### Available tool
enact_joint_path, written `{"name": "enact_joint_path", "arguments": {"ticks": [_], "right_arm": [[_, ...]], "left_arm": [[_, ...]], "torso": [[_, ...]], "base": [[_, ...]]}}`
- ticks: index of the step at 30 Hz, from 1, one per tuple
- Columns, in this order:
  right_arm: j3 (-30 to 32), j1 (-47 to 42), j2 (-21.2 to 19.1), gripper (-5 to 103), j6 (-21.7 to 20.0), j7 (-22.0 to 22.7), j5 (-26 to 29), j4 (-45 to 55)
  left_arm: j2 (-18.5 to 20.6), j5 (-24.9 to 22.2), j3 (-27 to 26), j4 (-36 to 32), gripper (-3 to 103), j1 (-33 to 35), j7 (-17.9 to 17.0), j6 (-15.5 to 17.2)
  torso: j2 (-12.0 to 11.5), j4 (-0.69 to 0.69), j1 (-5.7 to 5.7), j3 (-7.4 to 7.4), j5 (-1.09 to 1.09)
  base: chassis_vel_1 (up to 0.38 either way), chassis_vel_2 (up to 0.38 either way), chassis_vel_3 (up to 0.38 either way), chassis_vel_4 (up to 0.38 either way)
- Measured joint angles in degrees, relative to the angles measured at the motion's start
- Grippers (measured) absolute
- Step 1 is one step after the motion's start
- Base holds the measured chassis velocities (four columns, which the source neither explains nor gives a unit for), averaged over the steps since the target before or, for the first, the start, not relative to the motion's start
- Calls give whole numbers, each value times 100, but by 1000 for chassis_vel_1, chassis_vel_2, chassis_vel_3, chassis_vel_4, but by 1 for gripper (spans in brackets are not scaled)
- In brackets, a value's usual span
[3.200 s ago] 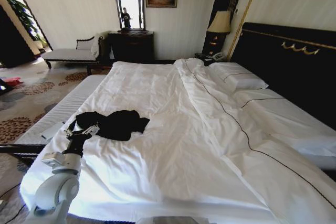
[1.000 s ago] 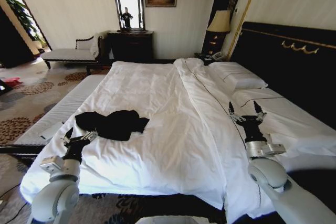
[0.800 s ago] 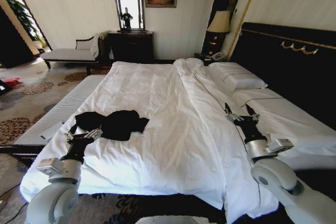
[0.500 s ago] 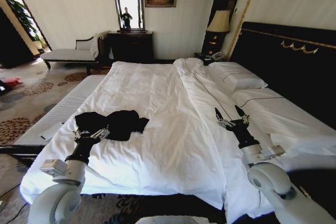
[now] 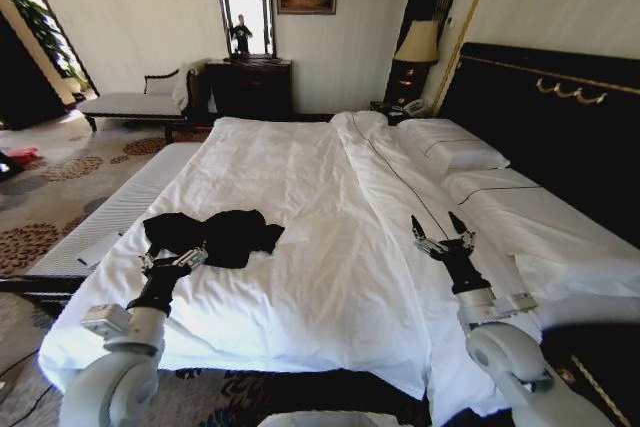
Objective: Fold the clothes on the bed.
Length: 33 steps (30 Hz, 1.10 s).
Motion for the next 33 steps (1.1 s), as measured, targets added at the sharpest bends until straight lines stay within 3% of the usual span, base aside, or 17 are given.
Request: {"name": "enact_joint_path", "arguments": {"ticks": [8,33], "right_arm": [[-98,26,207,100,-86,215,-147,-36],[-104,-30,336,100,67,255,-336,-122]], "left_arm": [[-94,148,6,-174,100,199,-1,-24],[-341,645,-92,-217,100,522,23,-268]], "torso": [[0,1,0,0,-1],[0,1,0,0,0]], "base": [[0,0,0,0],[0,0,0,0]]}}
